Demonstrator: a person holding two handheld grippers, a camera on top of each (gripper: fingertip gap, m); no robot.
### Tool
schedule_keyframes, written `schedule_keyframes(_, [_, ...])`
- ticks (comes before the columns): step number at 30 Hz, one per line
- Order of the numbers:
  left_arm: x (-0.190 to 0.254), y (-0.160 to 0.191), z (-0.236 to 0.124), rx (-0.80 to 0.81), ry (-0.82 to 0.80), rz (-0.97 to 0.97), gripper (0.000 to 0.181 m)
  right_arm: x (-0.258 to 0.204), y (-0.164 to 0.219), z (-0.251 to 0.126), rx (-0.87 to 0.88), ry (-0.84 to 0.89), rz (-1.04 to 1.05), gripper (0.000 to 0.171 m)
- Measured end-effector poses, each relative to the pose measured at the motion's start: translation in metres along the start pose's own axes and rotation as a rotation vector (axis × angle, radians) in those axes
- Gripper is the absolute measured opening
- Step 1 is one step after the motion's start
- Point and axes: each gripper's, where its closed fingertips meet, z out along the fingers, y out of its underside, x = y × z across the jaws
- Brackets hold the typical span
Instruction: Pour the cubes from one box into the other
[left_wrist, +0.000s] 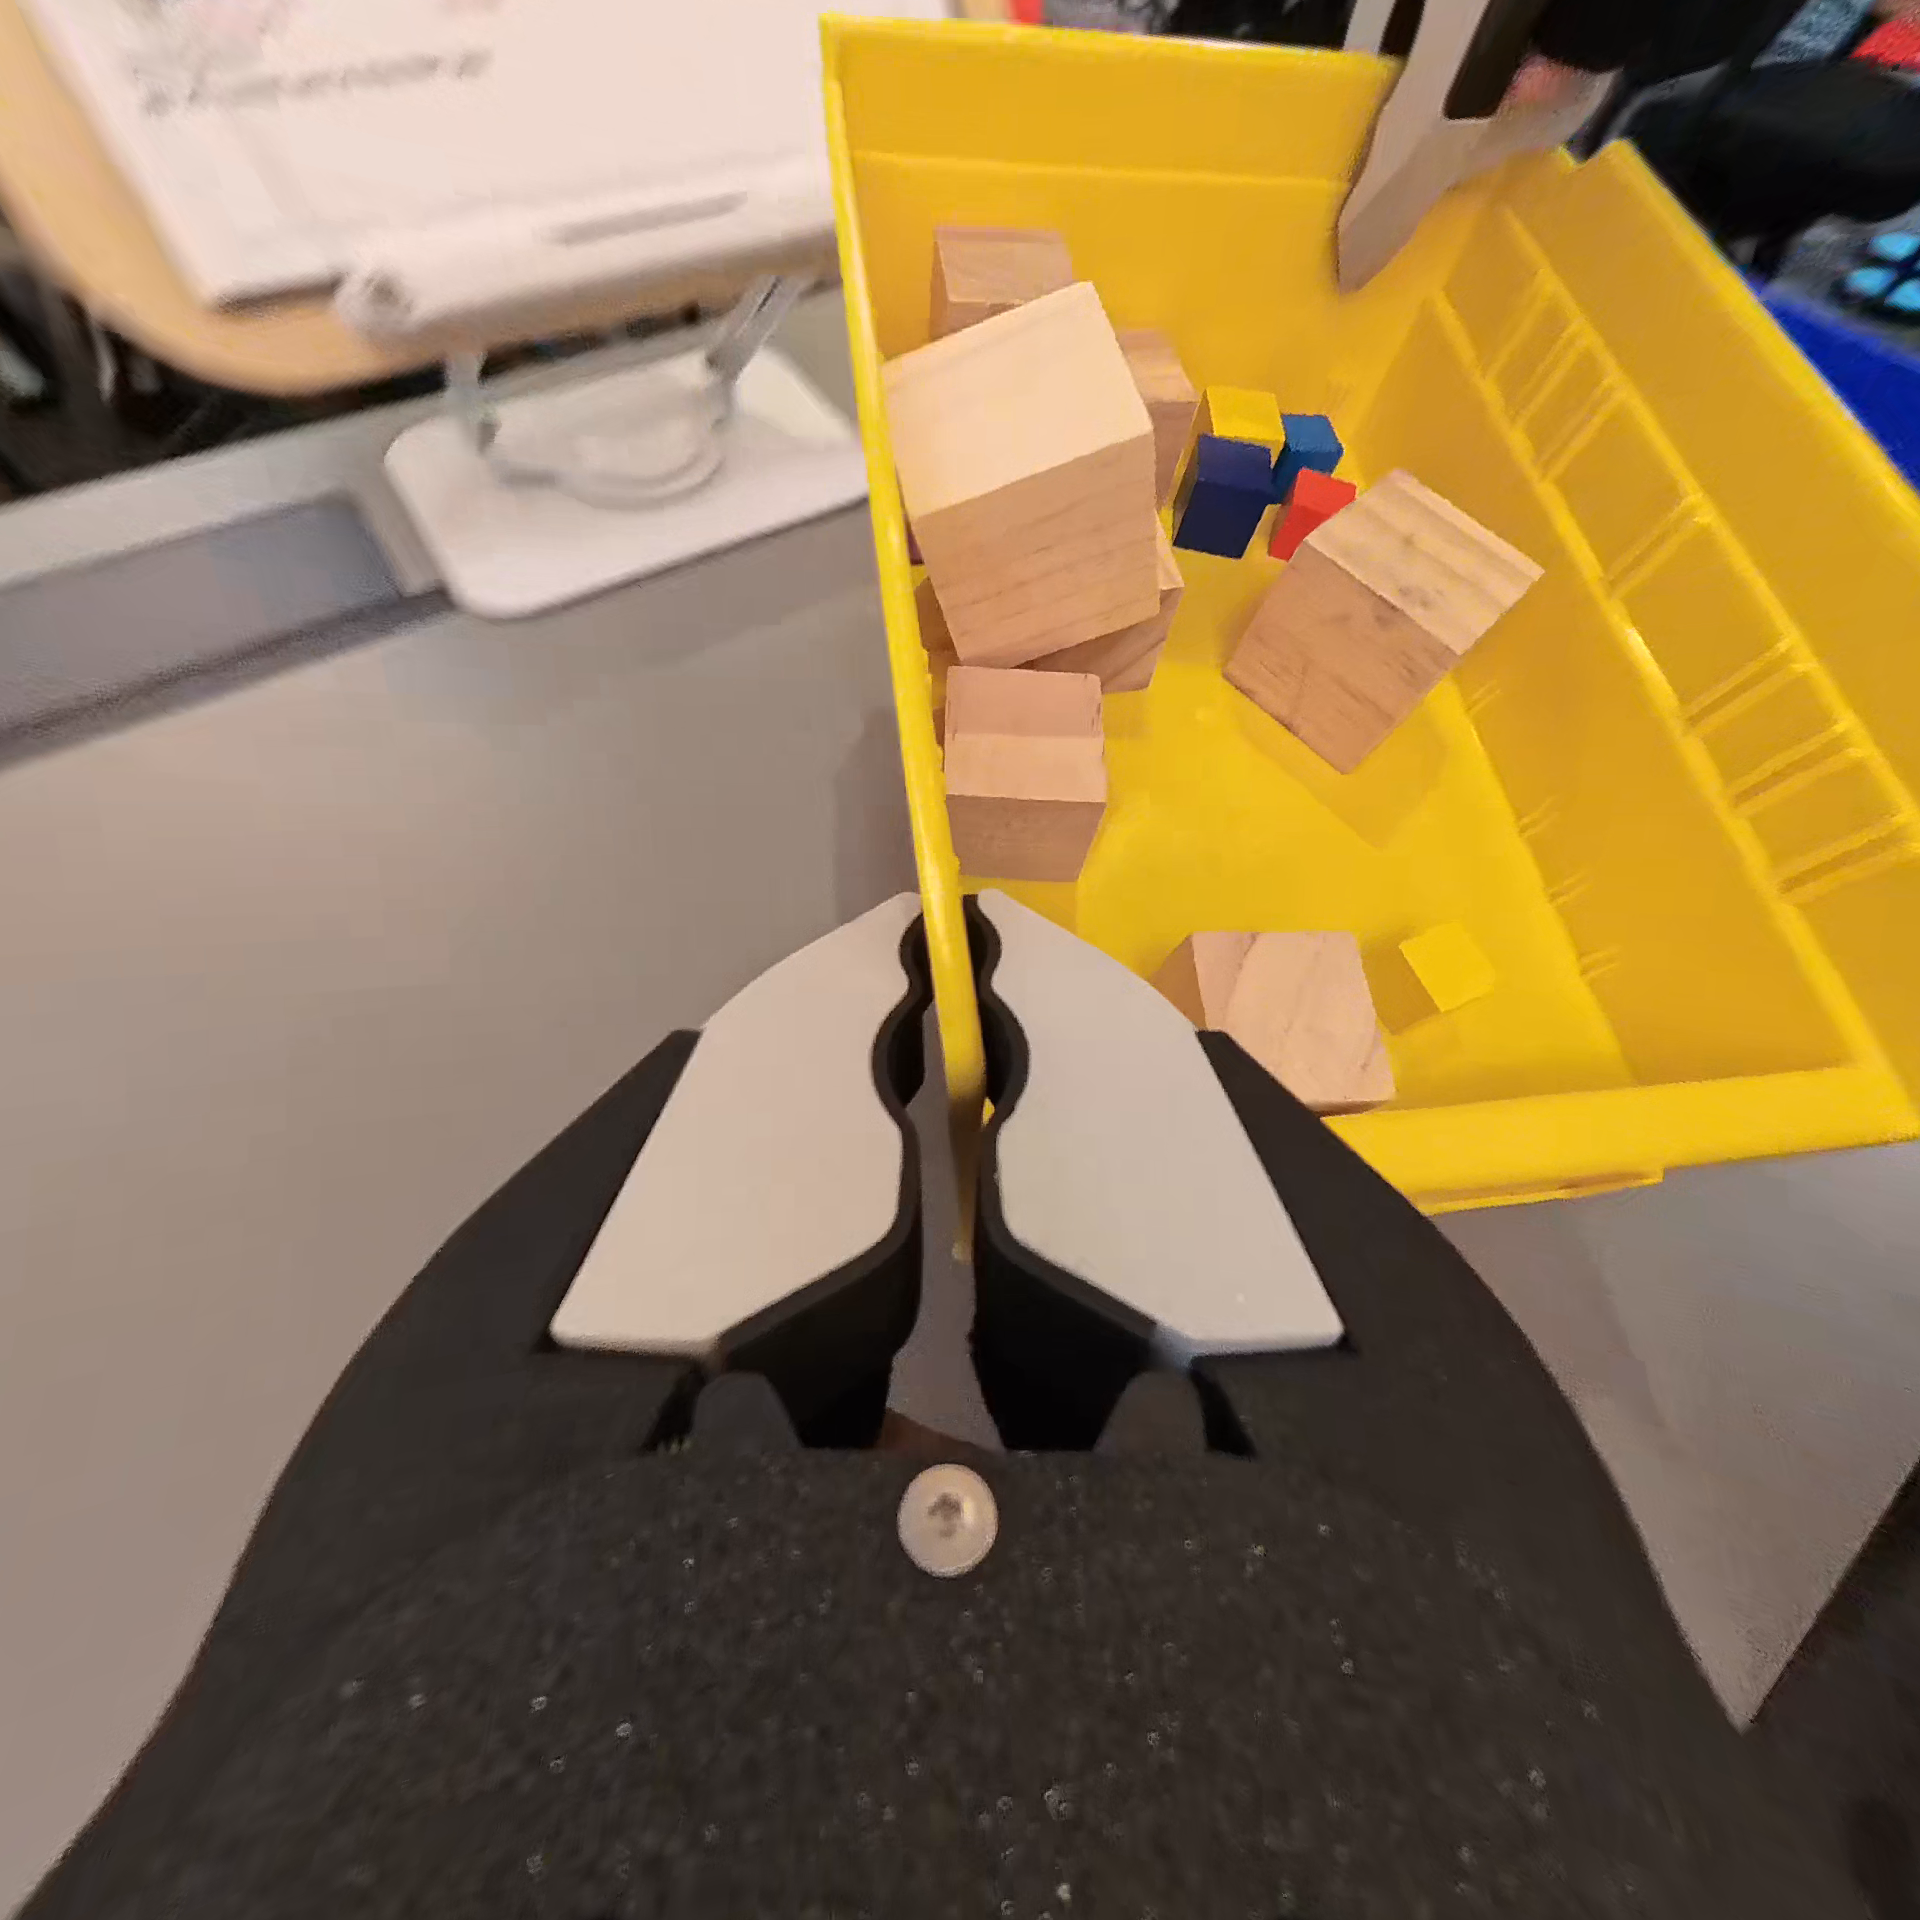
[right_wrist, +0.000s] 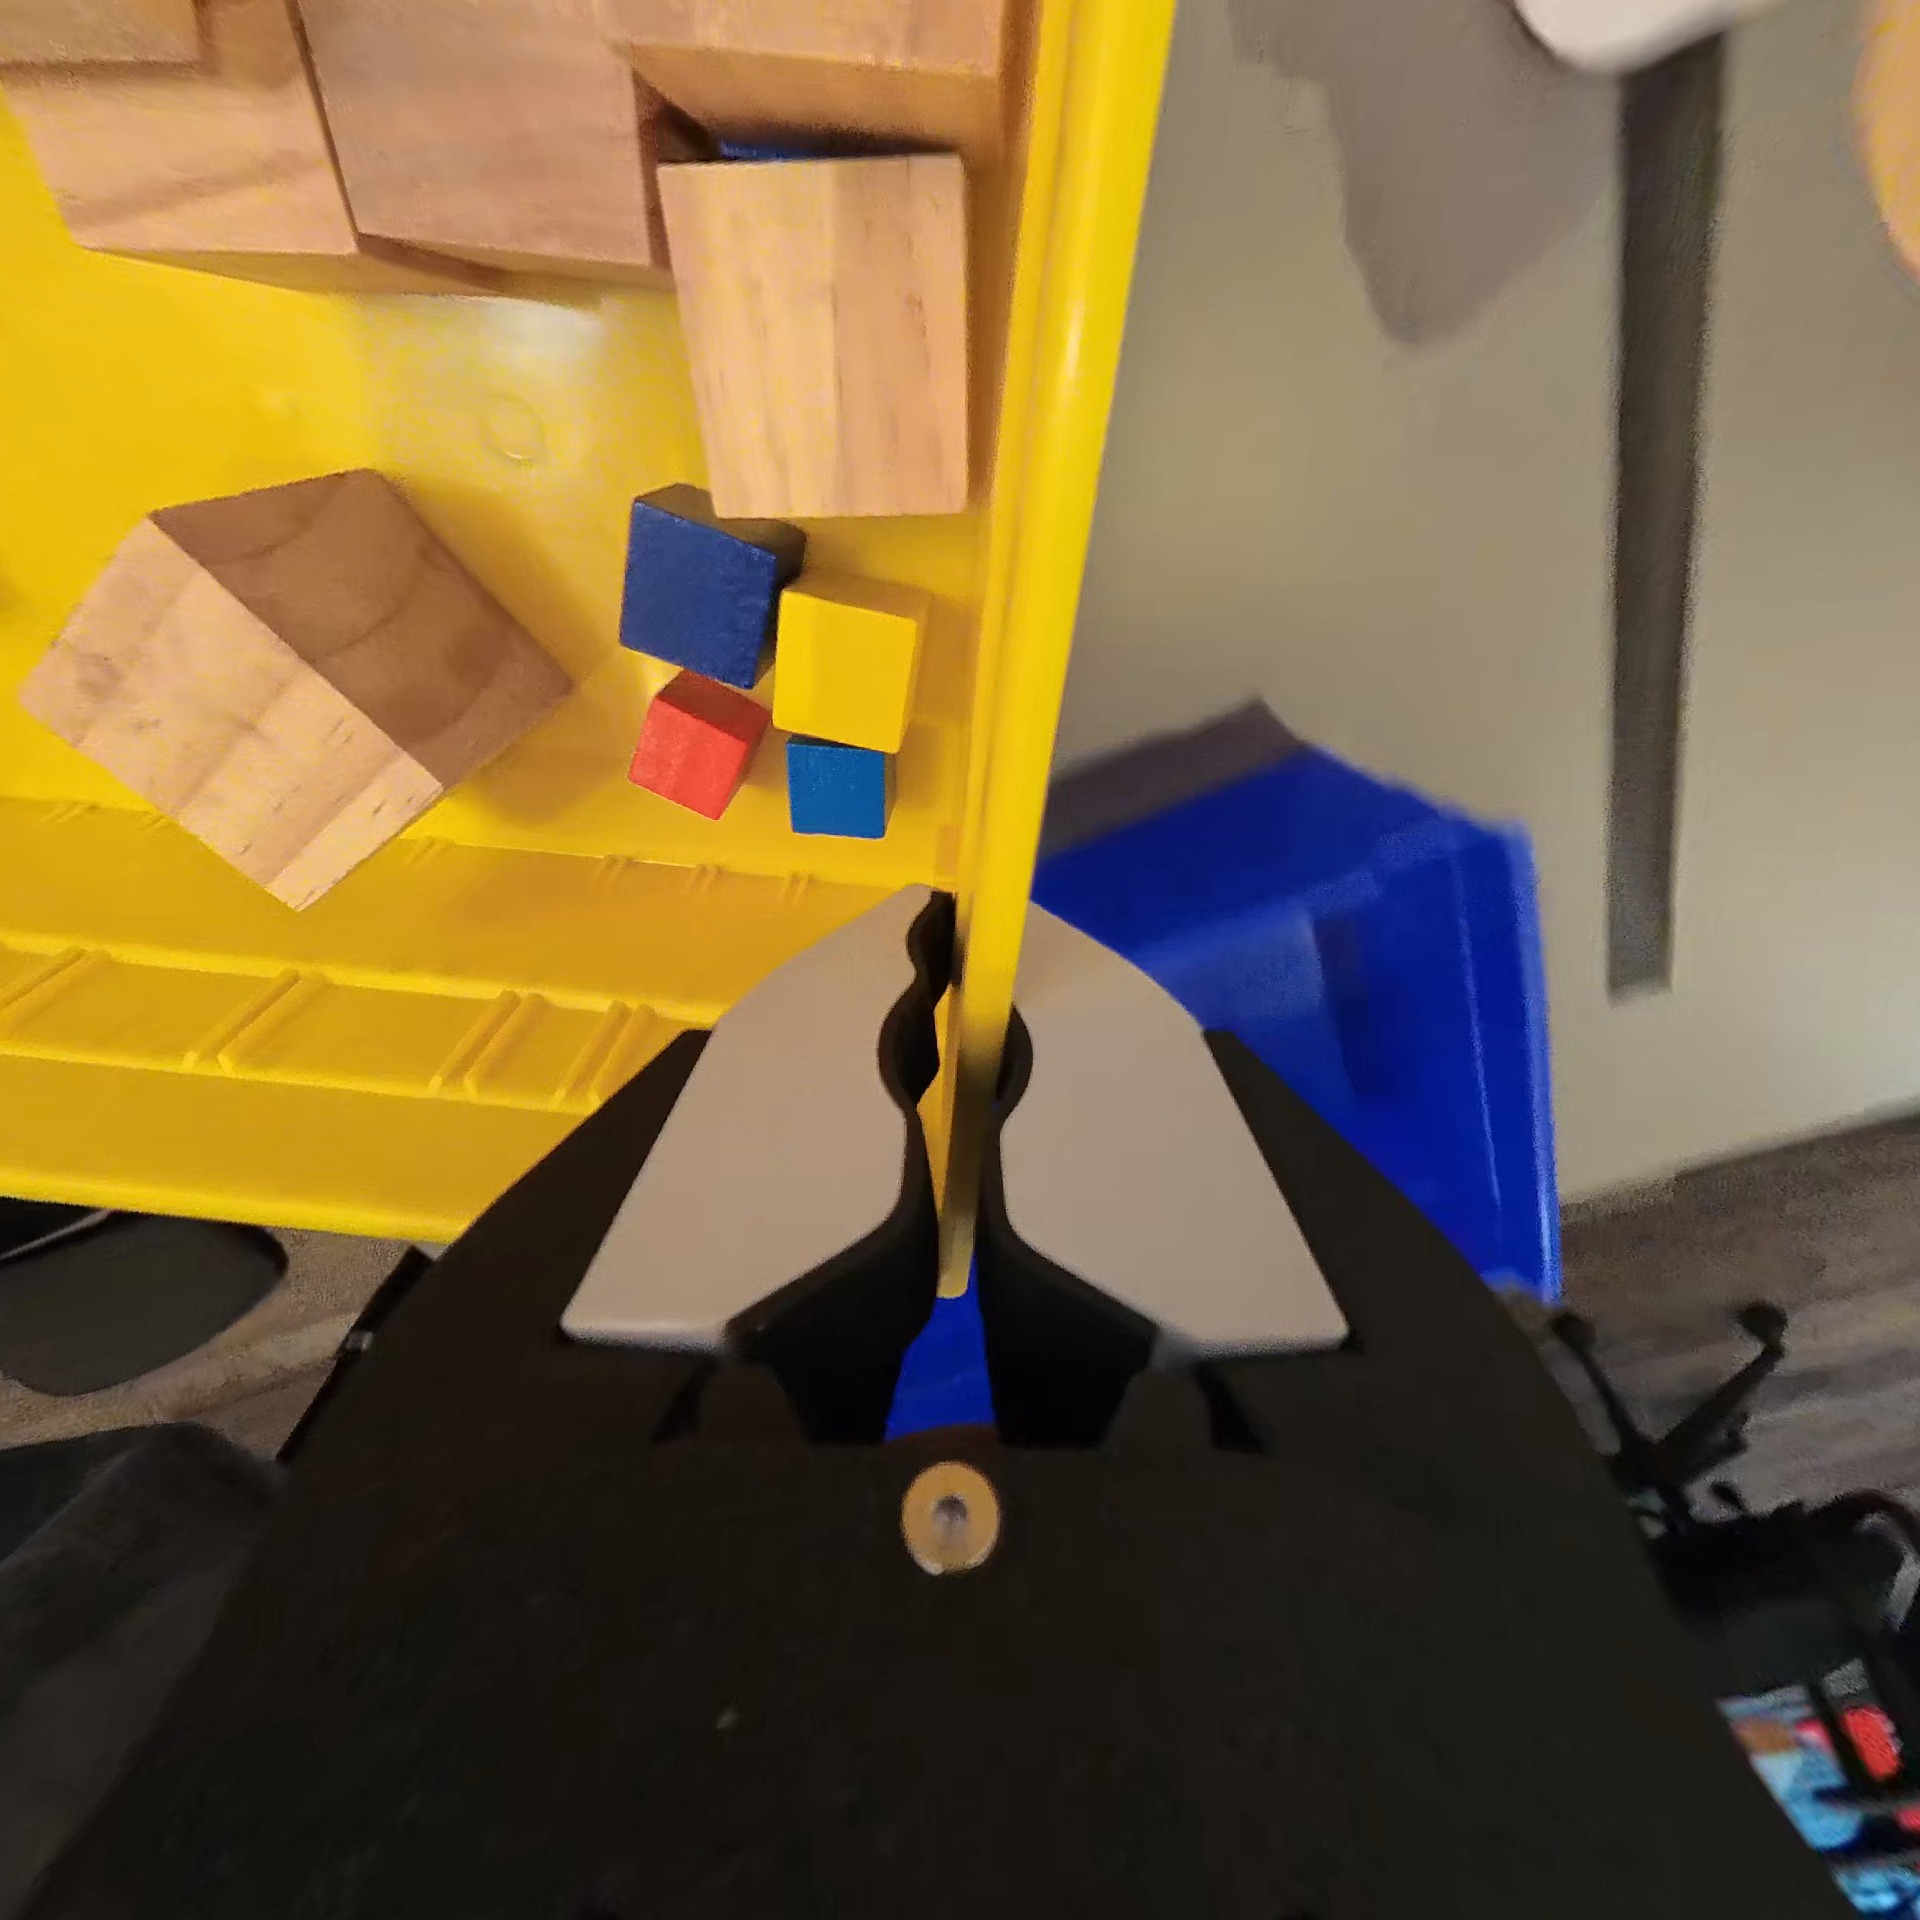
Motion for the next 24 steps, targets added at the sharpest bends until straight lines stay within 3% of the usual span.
schedule_keyframes(6, [0.071,-0.102,0.081,0.07,0.096,0.114,0.004,0.08,0.116,-0.078,-0.002,0.159,0.167,0.002])
schedule_keyframes(12, [0.112,-0.182,0.156,0.168,0.06,0.232,0.004,0.17,0.177,-0.132,0.106,0.294,0.279,0.002])
schedule_keyframes(18, [0.117,-0.208,0.237,0.201,0.022,0.287,0.004,0.244,0.205,-0.12,0.201,0.422,0.295,0.003])
schedule_keyframes(24, [0.114,-0.21,0.265,0.329,-0.052,0.37,0.004,0.265,0.209,-0.12,0.36,0.556,0.279,0.003])
